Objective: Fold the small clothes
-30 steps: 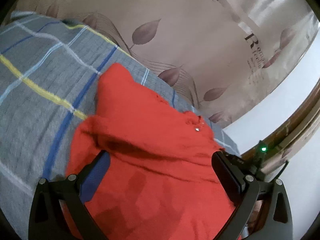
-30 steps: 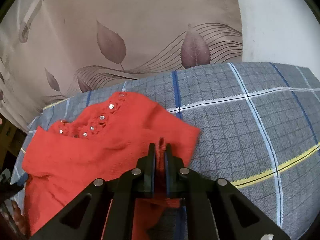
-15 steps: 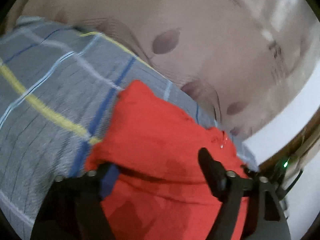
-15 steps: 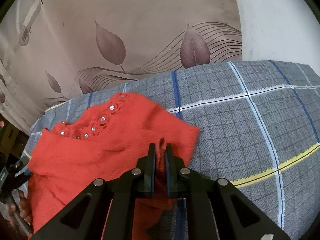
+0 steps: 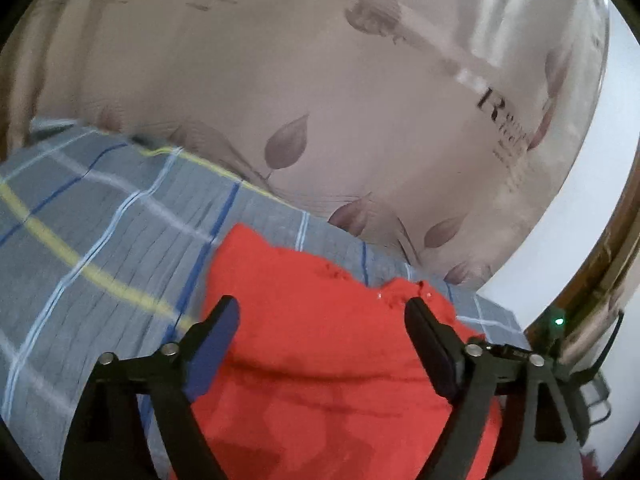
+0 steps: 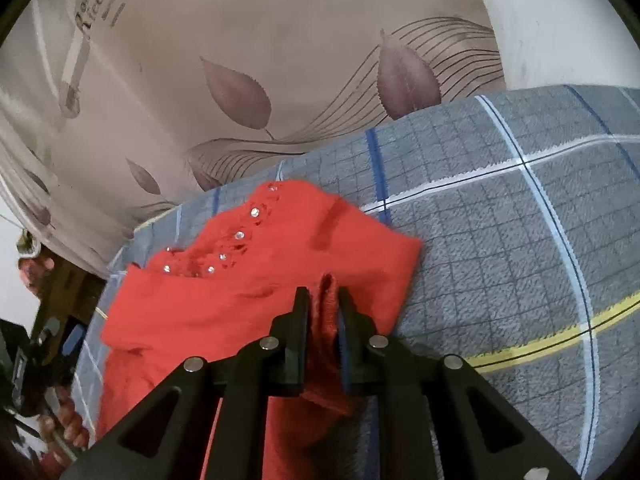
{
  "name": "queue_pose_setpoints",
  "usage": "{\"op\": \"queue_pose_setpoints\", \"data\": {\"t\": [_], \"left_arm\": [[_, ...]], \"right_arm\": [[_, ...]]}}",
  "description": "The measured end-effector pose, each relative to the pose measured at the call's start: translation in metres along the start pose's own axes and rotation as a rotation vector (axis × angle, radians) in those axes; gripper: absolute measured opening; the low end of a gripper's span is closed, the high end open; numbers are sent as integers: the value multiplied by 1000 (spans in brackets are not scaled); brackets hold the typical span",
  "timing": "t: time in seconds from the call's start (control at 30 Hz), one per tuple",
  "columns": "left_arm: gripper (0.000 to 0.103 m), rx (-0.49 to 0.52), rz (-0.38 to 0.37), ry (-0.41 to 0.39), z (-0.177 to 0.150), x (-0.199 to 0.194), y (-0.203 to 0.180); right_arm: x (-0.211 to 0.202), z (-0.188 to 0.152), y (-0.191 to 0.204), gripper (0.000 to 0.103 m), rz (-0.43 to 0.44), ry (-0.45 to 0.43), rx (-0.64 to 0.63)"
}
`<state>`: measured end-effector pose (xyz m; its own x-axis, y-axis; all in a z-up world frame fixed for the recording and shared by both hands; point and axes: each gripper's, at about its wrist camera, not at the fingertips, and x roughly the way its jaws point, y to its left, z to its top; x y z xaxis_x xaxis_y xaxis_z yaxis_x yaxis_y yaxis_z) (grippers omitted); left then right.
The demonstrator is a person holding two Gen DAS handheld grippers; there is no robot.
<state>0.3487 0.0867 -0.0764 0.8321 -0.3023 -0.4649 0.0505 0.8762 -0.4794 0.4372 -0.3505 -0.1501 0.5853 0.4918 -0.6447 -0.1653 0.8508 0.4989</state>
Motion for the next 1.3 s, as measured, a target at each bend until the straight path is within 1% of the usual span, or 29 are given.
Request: {"op": "queue_pose_setpoints", "data": {"t": [0.03, 0.07, 0.1, 0.13, 0.17, 0.23, 0.33, 0.4, 0.47, 0.5, 0.53, 0.57, 0.6, 0.63, 0.67, 0.7, 0.77, 0.8, 0.87, 0.9, 0.97, 1.03, 1.1, 1.13, 1.17, 1.2, 1.23, 1.3], "left_arm": [[85, 6, -14, 25, 3, 12, 3], [85, 4, -12, 50, 4, 25, 8], [85, -16, 22, 92, 4, 42, 18], [85, -35, 37, 117, 3, 50, 25], [85, -68, 36, 133, 1, 57, 36], [85, -96, 9, 89, -1, 51, 44], [85, -104, 2, 76, -5, 46, 47], [85, -116, -1, 67, -6, 45, 50], [85, -136, 31, 51, -6, 42, 54], [85, -155, 65, 43, -6, 40, 58], [85, -192, 113, 47, -7, 41, 64], [84, -245, 128, 62, -8, 44, 73], [84, -279, 97, 39, -8, 41, 80], [85, -283, 105, 25, -9, 40, 82], [85, -281, 114, 28, -10, 41, 81], [85, -272, 120, 27, -10, 41, 79], [85, -265, 124, 26, -11, 44, 77], [85, -265, 124, 24, -11, 44, 77], [85, -250, 126, -3, -11, 42, 73], [85, -230, 125, -22, -12, 37, 70], [85, -164, 115, -60, -10, 28, 57], [85, -81, 91, -94, -11, 20, 42], [85, -33, 70, -90, -11, 20, 34], [85, -29, 75, -73, -10, 23, 33], [85, -41, 82, -50, -9, 27, 36], [85, -76, 89, -13, -9, 34, 44], [85, -118, 92, 14, -9, 38, 52], [85, -222, 81, 62, -10, 46, 74]], "right_arm": [[-2, 0, 0, 14, 0, -15, 3], [-5, -1, -1, 14, -5, -32, 7], [-8, -1, -2, 13, -7, -41, 11], [-9, -1, -3, 10, -8, -46, 15], [-10, -1, -4, 9, -13, -46, 18], [-6, 0, -2, 8, -15, -30, 9], [-12, -1, 0, 7, -3, -64, -7], [-10, 0, -4, 7, -15, -53, 14], [-4, 3, -7, 7, -42, -24, 35], [1, 4, -7, 8, -37, 5, 39], [4, 5, -9, 10, -2, 32, 45], [3, 6, -14, 9, 23, 36, 69], [0, 6, -26, 10, 65, 26, 134], [-8, 6, -42, 12, 110, -13, 222], [-20, 2, -59, 15, 152, -75, 309], [-36, -7, -77, 17, 197, -155, 400], [-49, -19, -89, 17, 245, -187, 455], [-54, -27, -88, 17, 258, -183, 453], [-61, -37, -71, 17, 258, -155, 384], [-65, -42, -53, 17, 229, -135, 303], [-66, -47, -25, 17, 186, -116, 187], [-62, -49, 9, 17, 142, -82, 56], [-51, -52, 32, 16, 70, -41, -47], [-42, -55, 40, 16, 13, -19, -89], [-35, -56, 42, 14, -29, 8, -95], [-27, -56, 38, 7, -66, 55, -67], [-28, -56, 34, 3, -70, 74, -47], [-28, -60, 31, 0, -52, 124, -39]]}}
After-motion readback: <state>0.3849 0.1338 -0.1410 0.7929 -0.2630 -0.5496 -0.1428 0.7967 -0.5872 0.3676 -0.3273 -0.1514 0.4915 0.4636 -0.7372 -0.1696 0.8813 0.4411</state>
